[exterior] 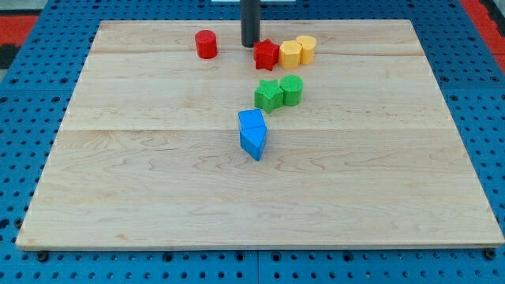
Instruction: Move red star in between red circle and green star
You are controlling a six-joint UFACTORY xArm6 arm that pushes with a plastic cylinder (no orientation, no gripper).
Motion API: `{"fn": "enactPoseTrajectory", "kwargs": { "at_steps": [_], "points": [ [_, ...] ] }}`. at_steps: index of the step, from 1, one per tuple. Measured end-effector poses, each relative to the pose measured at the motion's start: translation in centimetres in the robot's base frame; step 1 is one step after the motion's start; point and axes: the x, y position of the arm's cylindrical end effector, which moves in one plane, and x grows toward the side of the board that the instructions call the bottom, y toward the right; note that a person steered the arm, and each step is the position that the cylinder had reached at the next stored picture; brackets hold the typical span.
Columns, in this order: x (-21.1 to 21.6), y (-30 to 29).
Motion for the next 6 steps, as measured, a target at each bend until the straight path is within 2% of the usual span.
{"fn": "enactPoseTrajectory", "kwargs": {
  "at_steps": [1,2,3,4,6],
  "points": [
    [-0.9,5.7],
    [1.8,6.3],
    [4.1,4.1],
    [1.1,2.6],
    [4.8,1.6]
  ]
}}
